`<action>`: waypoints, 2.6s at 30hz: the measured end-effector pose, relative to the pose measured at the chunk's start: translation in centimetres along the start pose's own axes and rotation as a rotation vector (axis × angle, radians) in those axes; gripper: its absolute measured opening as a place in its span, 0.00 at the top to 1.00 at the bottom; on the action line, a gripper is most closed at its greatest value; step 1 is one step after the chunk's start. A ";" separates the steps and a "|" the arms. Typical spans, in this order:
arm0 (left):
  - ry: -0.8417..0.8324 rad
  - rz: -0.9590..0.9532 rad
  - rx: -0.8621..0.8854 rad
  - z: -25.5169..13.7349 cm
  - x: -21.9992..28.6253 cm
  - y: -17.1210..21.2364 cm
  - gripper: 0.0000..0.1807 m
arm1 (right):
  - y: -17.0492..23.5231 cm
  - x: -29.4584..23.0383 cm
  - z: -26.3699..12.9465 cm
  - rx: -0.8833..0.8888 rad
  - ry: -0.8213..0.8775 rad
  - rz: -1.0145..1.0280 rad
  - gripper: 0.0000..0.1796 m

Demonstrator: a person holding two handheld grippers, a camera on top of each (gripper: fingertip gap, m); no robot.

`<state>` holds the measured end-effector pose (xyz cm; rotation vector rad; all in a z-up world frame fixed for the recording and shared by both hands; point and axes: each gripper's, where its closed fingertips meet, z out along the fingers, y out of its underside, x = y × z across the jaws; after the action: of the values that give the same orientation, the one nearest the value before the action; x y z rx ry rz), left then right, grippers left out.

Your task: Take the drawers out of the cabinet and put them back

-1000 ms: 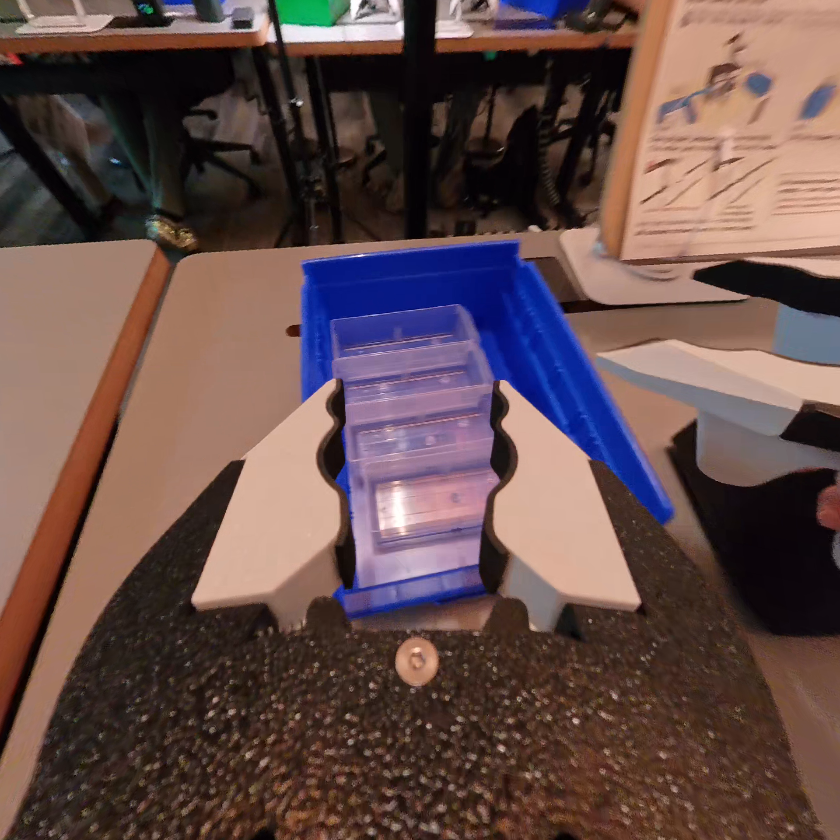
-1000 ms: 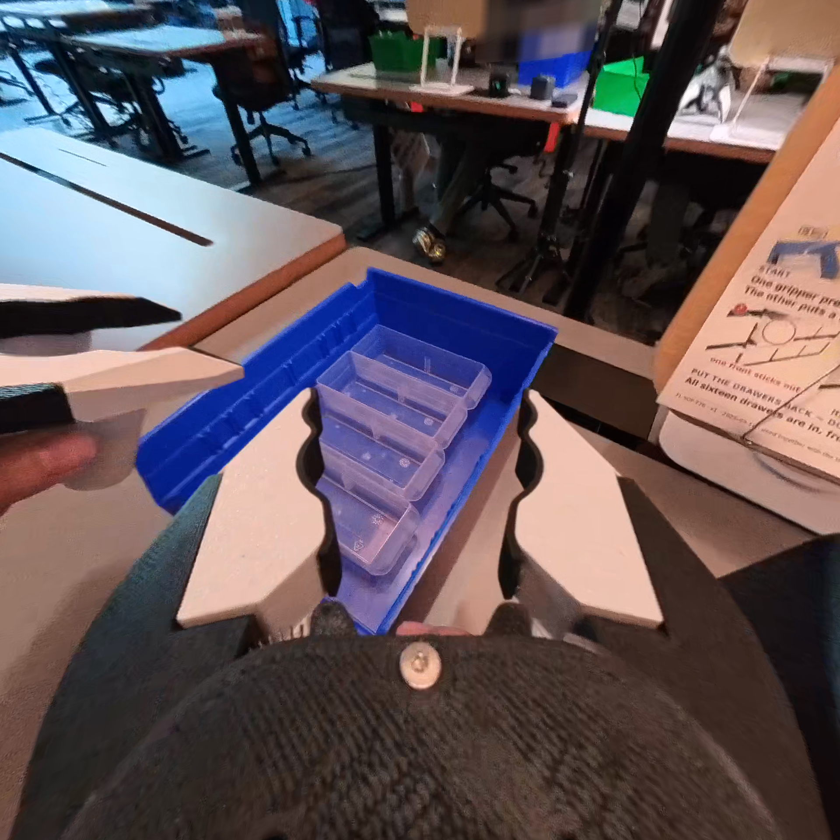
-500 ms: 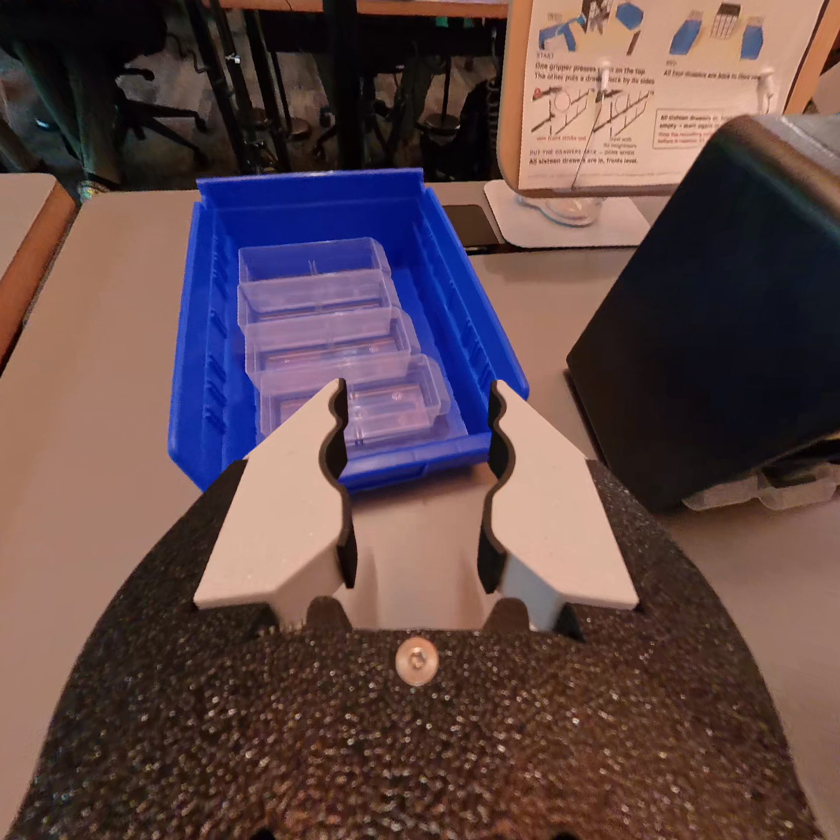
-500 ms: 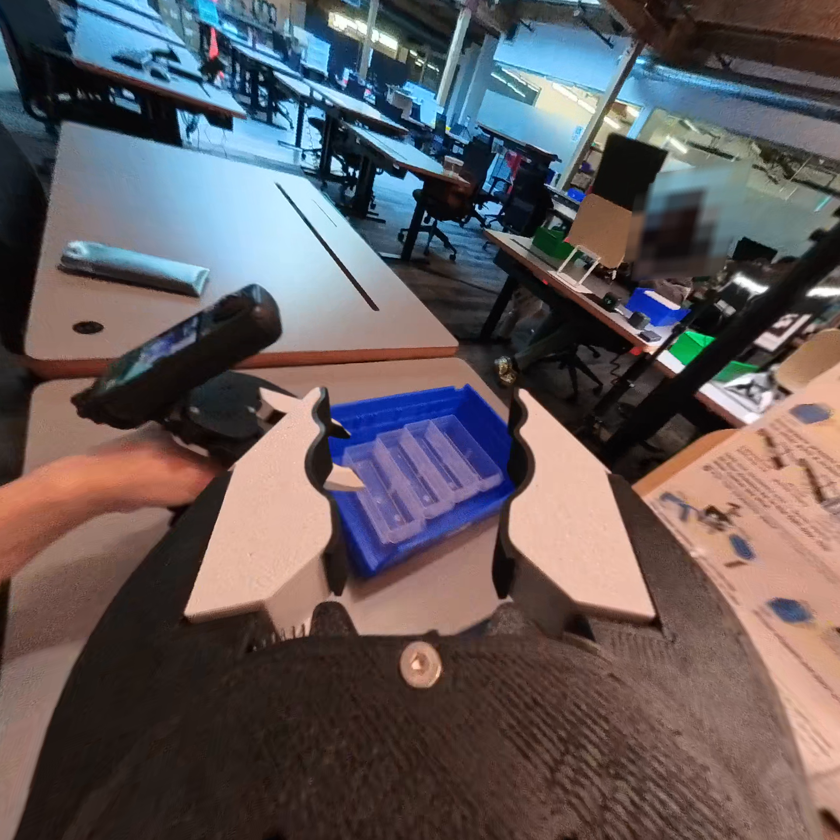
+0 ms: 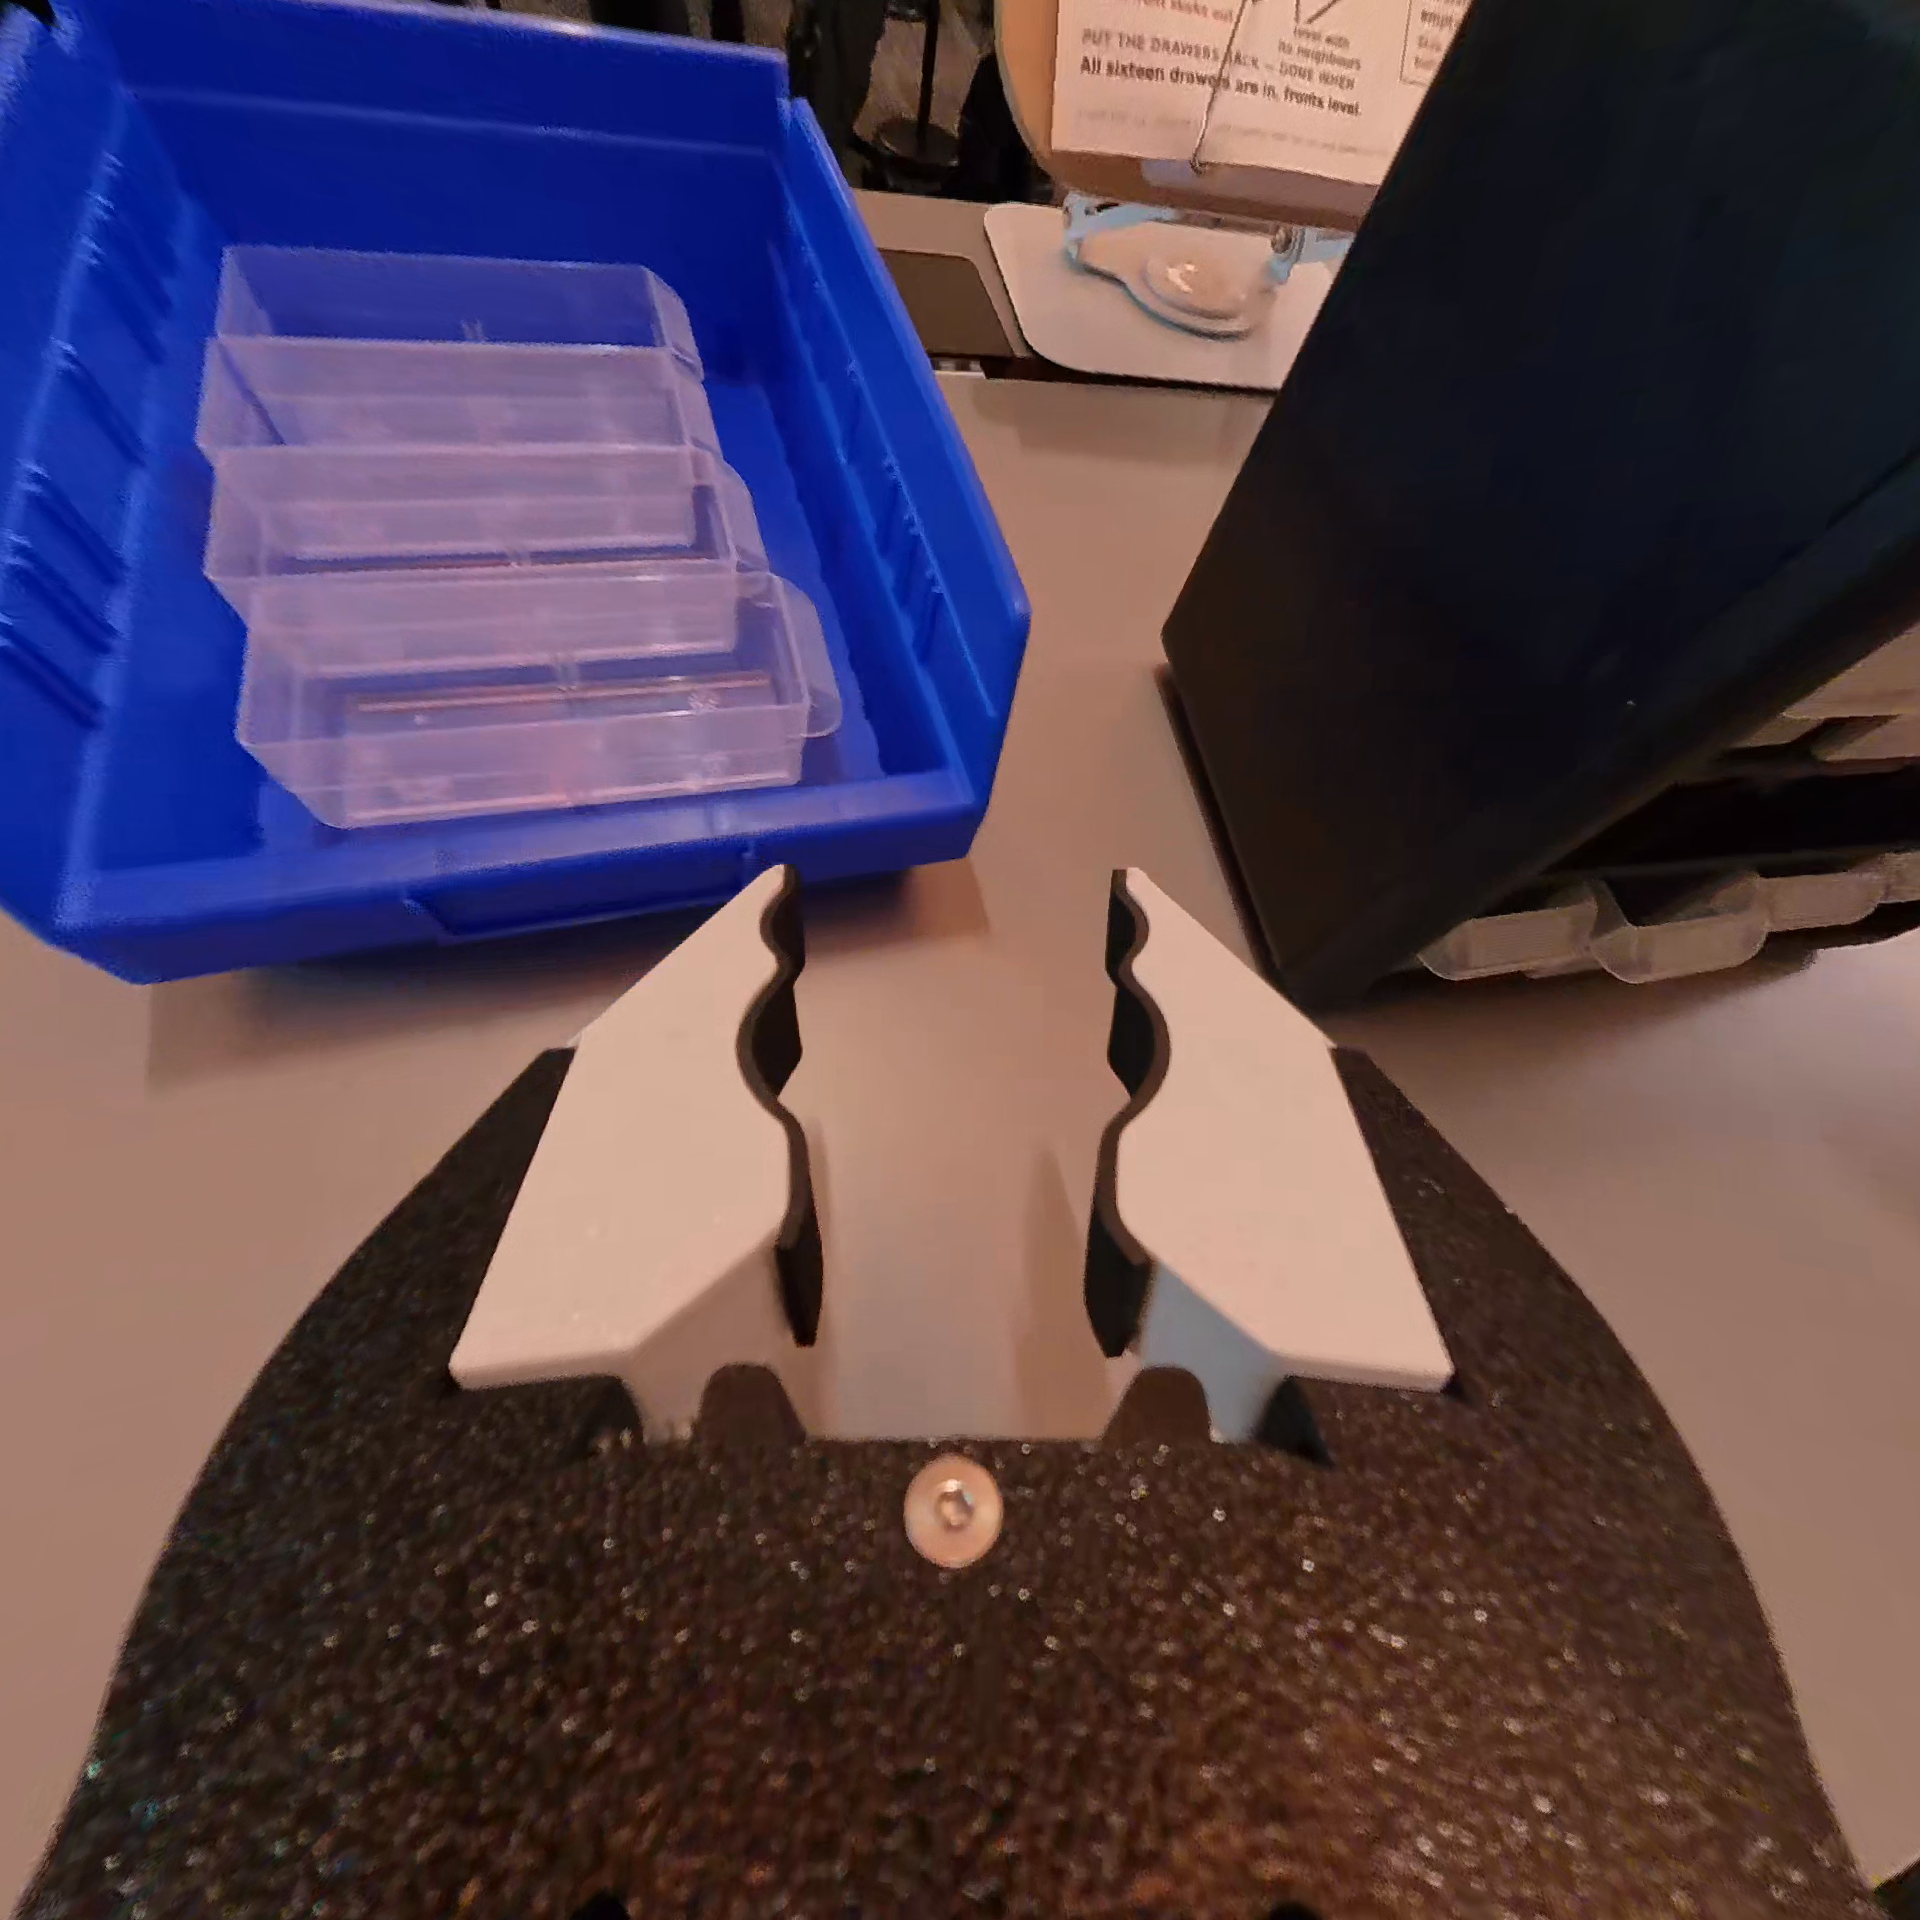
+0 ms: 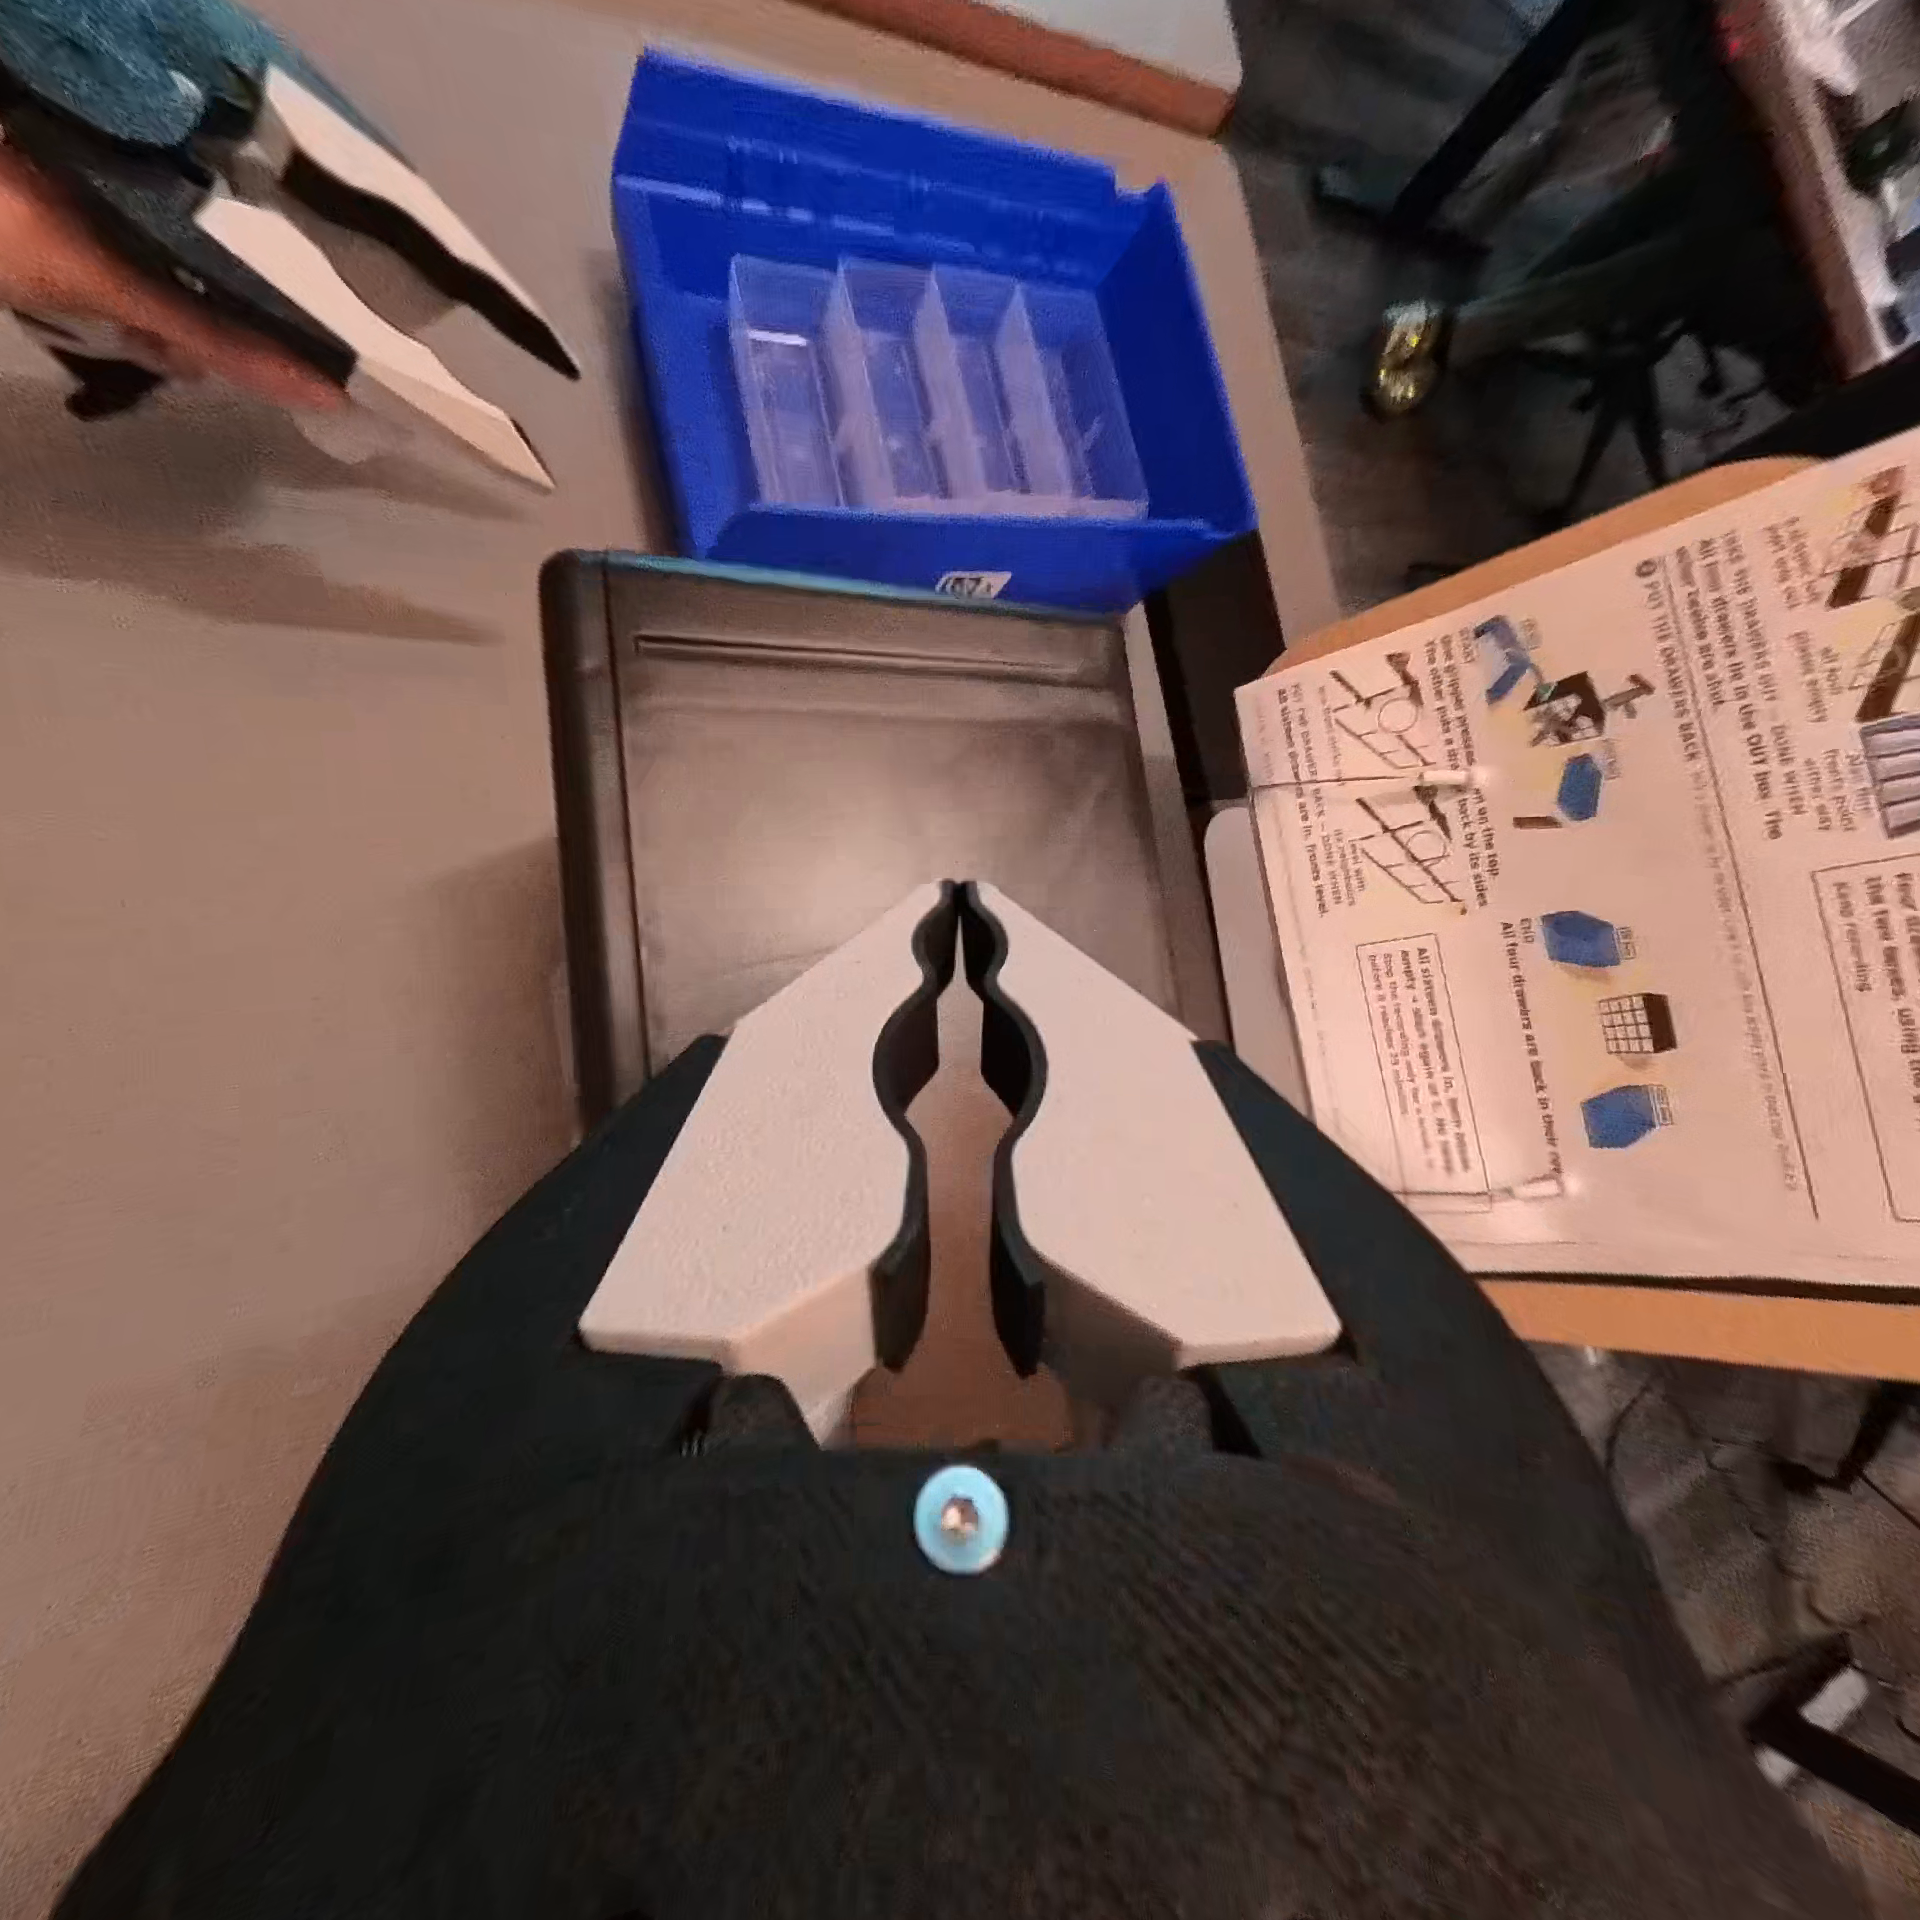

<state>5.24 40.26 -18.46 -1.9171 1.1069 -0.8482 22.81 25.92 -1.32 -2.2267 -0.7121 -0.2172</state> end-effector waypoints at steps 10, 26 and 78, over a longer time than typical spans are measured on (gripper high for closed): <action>0.028 0.032 -0.019 0.8 1.6 0.0 0.70 | 1.7 0.0 5.1 -0.421 -0.318 0.041 1.00; -0.243 -0.023 -0.138 0.7 -9.5 0.5 0.72 | 2.7 0.4 5.8 -0.511 -0.390 0.095 1.00; -0.733 -0.890 -0.646 9.1 -12.2 2.1 0.96 | 2.7 0.4 5.9 -0.610 -0.375 0.020 1.00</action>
<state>6.93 52.97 -26.87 -2.9749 0.0094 -0.0963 24.23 28.84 -6.91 -2.9011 -0.9101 0.0019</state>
